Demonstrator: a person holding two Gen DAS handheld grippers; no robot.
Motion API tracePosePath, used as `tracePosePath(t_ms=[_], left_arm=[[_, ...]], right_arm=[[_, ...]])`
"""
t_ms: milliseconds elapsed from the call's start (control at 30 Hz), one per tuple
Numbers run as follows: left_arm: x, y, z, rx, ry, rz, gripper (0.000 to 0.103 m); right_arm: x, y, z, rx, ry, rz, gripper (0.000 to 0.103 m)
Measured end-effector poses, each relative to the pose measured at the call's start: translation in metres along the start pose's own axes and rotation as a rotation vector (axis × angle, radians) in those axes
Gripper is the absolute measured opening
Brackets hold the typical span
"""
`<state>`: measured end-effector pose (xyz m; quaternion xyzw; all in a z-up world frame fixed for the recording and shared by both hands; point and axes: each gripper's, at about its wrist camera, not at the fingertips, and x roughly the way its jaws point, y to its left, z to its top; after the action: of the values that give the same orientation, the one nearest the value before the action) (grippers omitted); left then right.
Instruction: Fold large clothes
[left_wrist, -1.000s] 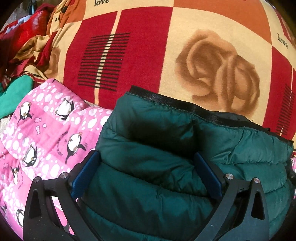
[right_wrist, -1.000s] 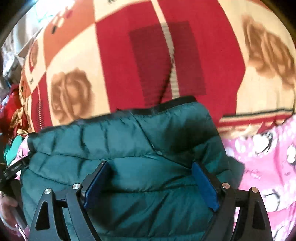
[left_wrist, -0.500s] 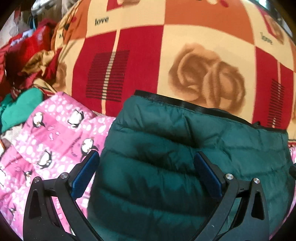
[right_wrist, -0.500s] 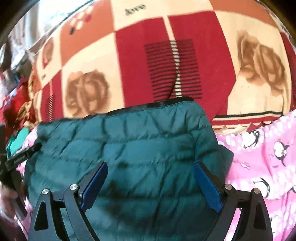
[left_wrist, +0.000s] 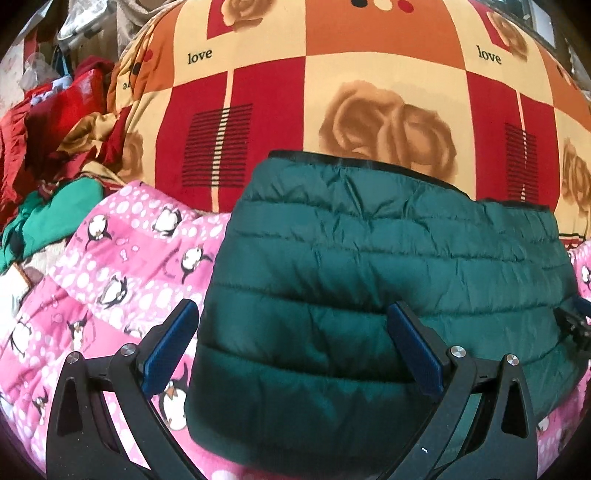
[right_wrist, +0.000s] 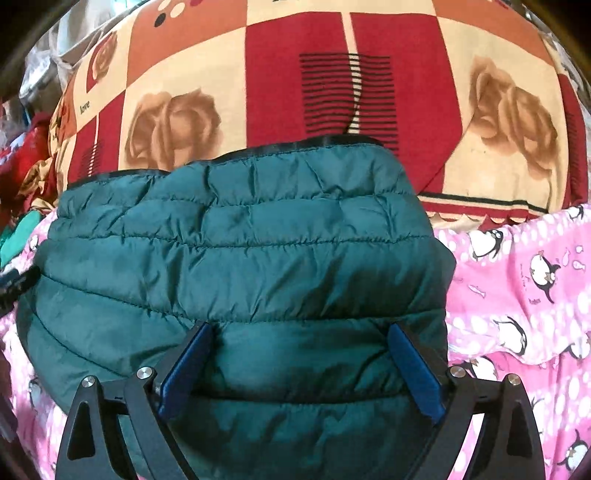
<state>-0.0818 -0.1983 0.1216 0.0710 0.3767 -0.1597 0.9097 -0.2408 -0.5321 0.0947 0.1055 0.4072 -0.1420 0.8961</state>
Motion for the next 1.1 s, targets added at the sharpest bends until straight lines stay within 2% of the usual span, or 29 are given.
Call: tracePosePath(t_ms=[300, 433, 800, 1000, 1100], left_arm=[[-0.007, 0.002, -0.009, -0.010, 0.003, 0.002, 0.102], [-0.007, 0.001, -0.011, -0.005, 0.009, 0.007, 0.102], [0.004, 0.004, -0.018, -0.020, 0.037, 0.005, 0.102], [0.006, 0.004, -0.019, -0.015, 0.039, 0.003, 0.102], [0.006, 0.004, -0.020, -0.016, 0.041, 0.003, 0.102]], right_arm=[[-0.037, -0.005, -0.018, 0.015, -0.034, 0.009, 0.093], [-0.025, -0.010, -0.029, 0.018, 0.007, -0.005, 0.093], [-0.014, -0.011, -0.035, 0.028, 0.037, 0.000, 0.094], [-0.035, -0.020, -0.030, 0.092, -0.029, 0.014, 0.094], [-0.026, -0.022, -0.029, 0.103, -0.003, 0.001, 0.094]])
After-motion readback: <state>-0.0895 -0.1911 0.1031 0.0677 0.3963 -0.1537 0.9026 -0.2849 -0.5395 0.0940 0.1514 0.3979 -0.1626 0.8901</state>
